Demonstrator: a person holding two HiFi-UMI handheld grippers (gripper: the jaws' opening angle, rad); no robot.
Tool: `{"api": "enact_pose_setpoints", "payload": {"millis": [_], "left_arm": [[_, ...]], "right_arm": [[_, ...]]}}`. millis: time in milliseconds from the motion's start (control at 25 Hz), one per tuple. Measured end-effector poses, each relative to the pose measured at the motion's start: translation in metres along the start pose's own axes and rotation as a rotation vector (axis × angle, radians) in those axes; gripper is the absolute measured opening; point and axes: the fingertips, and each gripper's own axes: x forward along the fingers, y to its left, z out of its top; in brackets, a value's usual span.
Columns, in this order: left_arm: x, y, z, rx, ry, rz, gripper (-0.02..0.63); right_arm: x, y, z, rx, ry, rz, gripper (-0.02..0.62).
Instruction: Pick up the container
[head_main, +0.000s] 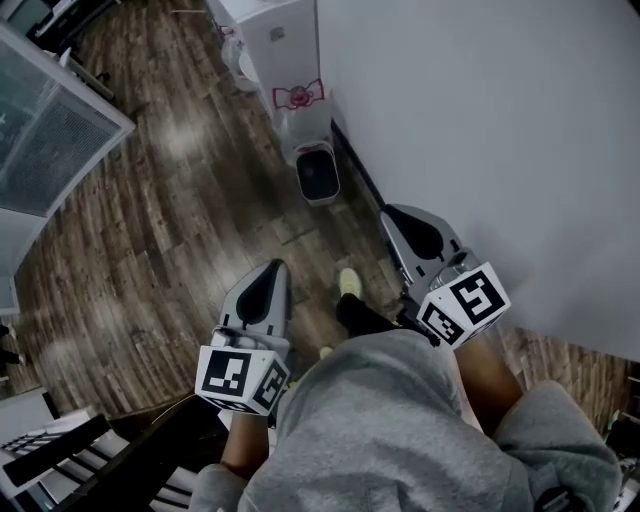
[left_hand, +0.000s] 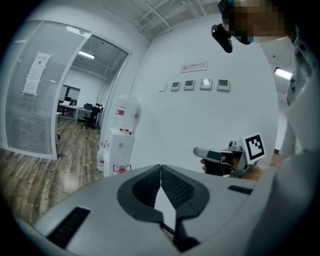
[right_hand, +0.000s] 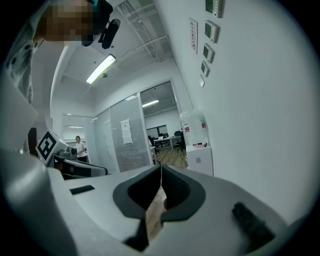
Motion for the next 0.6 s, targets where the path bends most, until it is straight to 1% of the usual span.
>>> {"api": "enact_pose_setpoints", "payload": {"millis": [120, 280, 600], "left_arm": [[0.018, 0.006, 0.008, 0.006, 0.001, 0.022, 0.015], [0.036, 0.011, 0.025, 0.017, -0.019, 0.054, 0.015], [0.072, 0.014, 0.044, 0.038, -0.033, 0.087, 0.015]], "right_arm": [[0.013, -0.014, 0.004, 0.001, 0.004, 0.018, 0.026], [0.025, -0.031, 0.012, 0.001, 0.001, 0.030, 0.026], [0.048, -0.061, 0.023, 0.000, -0.018, 0.073, 0.026]]}}
